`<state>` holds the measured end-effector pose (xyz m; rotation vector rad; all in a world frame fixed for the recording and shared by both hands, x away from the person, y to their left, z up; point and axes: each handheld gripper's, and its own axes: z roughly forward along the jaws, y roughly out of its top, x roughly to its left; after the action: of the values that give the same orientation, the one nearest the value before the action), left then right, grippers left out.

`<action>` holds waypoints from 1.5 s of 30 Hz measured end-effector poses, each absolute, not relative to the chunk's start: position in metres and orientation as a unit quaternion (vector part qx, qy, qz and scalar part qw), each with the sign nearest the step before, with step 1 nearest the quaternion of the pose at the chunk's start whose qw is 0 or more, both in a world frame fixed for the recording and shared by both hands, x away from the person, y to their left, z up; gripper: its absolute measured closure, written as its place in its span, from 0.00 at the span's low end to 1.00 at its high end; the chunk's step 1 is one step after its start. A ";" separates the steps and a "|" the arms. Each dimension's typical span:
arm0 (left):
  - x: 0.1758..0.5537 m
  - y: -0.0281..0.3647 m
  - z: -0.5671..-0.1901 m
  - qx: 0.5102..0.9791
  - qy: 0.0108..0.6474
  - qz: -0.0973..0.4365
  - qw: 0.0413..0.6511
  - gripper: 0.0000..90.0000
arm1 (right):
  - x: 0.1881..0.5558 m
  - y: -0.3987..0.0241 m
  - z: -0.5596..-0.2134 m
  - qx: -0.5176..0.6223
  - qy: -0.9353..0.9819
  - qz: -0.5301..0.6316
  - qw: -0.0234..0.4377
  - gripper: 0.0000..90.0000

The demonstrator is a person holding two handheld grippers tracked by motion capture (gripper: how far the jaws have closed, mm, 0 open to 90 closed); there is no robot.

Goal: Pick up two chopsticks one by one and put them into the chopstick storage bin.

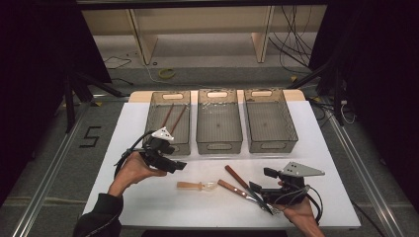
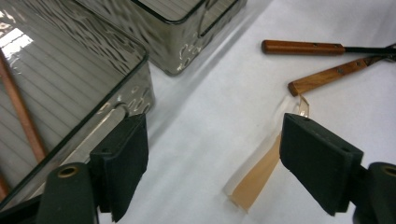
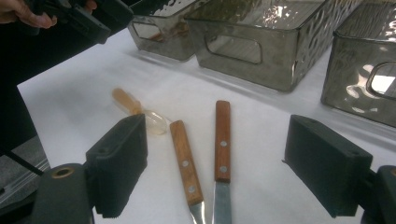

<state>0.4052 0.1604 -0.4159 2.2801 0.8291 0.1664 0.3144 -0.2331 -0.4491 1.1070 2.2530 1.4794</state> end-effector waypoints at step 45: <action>0.390 0.117 -0.458 0.948 0.230 0.034 0.218 0.35 | 0.315 -0.233 -0.449 0.377 0.768 0.504 0.114 0.25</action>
<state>0.3901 0.1174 -0.4578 2.6233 0.6369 0.0937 0.3150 -0.2334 -0.4491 1.1063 2.2523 1.4778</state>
